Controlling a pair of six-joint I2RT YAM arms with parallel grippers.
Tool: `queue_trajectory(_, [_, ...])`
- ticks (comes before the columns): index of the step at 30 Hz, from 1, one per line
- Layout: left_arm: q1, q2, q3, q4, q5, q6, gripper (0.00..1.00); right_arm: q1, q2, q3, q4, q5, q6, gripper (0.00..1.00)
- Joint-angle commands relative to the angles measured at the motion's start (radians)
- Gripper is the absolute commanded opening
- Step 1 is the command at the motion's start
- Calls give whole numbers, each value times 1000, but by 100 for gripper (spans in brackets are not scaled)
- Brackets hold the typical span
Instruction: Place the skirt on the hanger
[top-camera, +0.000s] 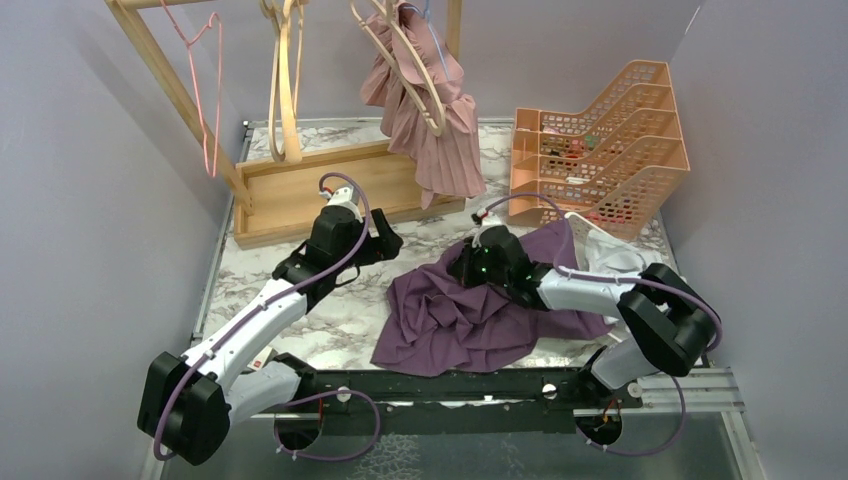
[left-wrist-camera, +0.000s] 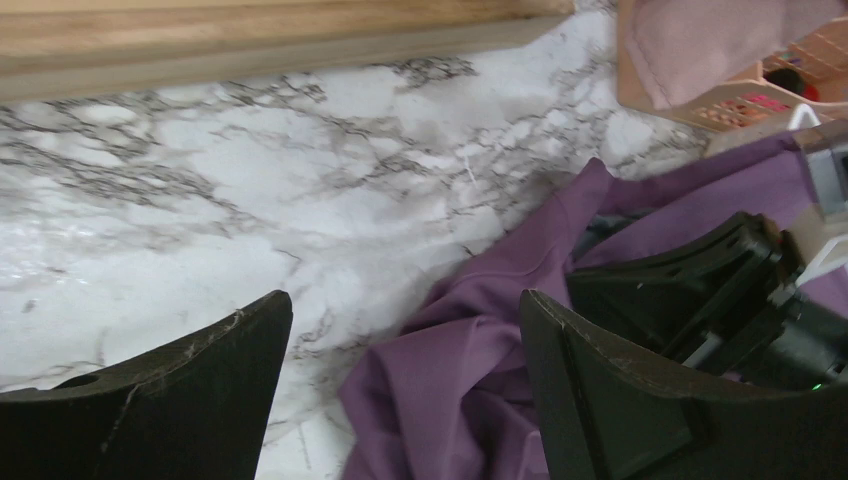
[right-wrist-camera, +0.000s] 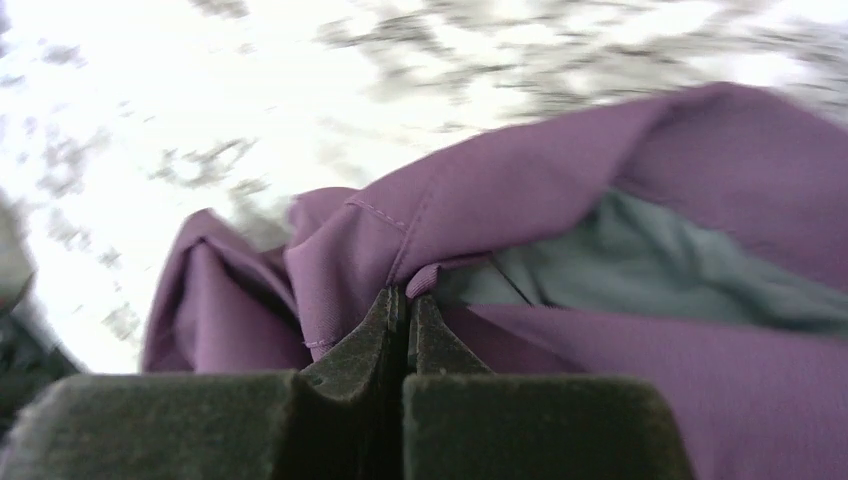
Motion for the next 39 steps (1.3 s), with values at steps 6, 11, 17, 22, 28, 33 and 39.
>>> queue_trajectory(6, [14, 20, 43, 11, 222, -153, 84, 125, -22, -49, 391, -164, -81, 1])
queue_trajectory(11, [16, 39, 44, 48, 336, -159, 84, 157, -24, 3, 406, -218, -142, 1])
queue_trajectory(17, [16, 80, 34, 110, 483, -93, 85, 177, -19, 23, 413, -269, -168, 4])
queue_trajectory(22, [18, 175, 55, 139, 548, -87, 82, 192, -56, -13, 429, -298, -189, 7])
queue_trajectory(28, [16, 322, 73, 190, 690, -99, 60, 195, -123, -87, 414, -259, -197, 8])
queue_trajectory(33, [16, 317, 88, 201, 710, -71, 0, 195, -192, -106, 312, -139, -162, 27])
queue_trajectory(39, [16, 207, 72, 135, 546, 5, 0, 195, -387, -50, -94, 335, -1, 52])
